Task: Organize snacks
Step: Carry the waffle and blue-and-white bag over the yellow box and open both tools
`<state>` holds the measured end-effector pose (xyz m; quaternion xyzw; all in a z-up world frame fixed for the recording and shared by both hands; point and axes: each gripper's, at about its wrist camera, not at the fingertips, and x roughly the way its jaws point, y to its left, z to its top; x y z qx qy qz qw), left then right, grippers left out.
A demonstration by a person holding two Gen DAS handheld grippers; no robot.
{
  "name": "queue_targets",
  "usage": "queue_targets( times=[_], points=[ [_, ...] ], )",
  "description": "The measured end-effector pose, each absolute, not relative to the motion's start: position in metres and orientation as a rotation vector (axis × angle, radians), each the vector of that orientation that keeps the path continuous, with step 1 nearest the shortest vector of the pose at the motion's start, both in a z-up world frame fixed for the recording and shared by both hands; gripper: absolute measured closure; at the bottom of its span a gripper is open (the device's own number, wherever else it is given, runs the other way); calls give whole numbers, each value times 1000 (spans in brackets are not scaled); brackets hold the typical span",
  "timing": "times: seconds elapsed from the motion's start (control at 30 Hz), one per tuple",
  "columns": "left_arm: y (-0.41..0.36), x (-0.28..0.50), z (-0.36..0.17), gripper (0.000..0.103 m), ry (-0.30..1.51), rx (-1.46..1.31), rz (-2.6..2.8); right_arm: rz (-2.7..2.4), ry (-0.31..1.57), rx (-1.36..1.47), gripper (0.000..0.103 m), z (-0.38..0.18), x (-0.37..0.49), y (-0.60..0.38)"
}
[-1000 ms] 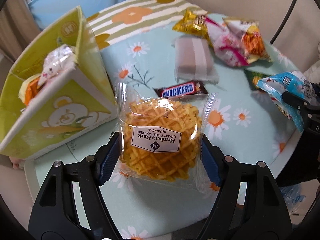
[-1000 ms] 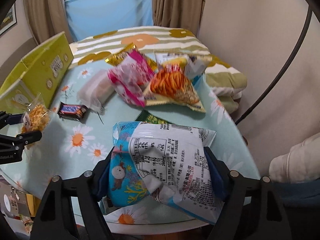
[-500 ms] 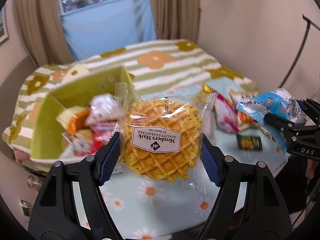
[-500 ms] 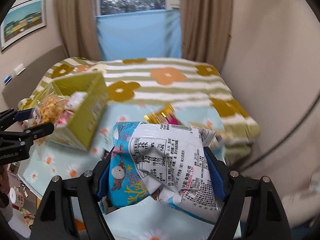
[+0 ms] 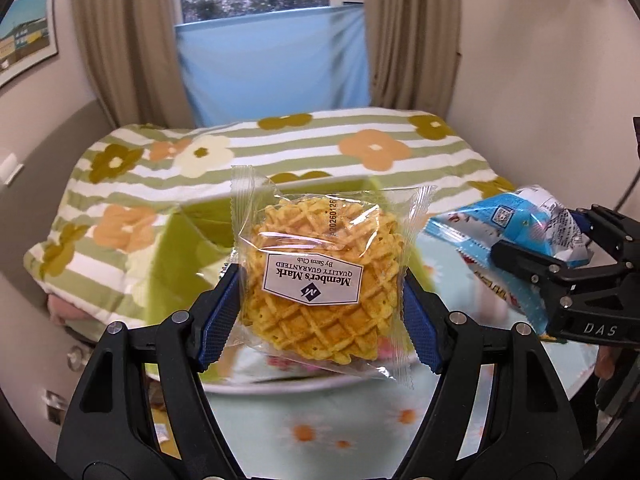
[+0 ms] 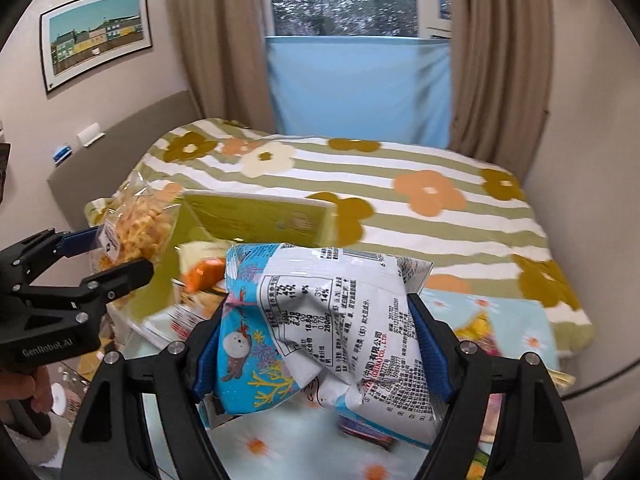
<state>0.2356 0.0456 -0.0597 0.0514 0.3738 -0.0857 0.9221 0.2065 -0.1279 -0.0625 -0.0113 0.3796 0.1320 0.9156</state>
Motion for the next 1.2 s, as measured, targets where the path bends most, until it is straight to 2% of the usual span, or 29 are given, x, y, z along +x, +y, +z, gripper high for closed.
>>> queue_targets(
  times=[0.33, 0.4, 0.53, 0.77, 1.03, 1.13, 1.2],
  points=[
    [118, 275, -112, 30, 888, 108, -152, 289, 862, 26, 27, -91, 239, -62],
    [124, 279, -123, 26, 903, 115, -153, 277, 878, 38, 27, -97, 240, -56],
    [135, 285, -139, 0, 943, 81, -178, 252, 897, 41, 27, -103, 239, -51],
    [143, 274, -150, 0, 979, 147, -116, 251, 921, 43, 26, -107, 240, -50],
    [145, 250, -133, 0, 955, 84, -121, 268, 938, 71, 24, -107, 240, -48],
    [145, 244, -126, 0, 942, 72, -112, 284, 910, 90, 19, -106, 240, -46],
    [144, 242, -124, 0, 940, 61, -107, 280, 893, 119, 1, -109, 240, -47]
  ],
)
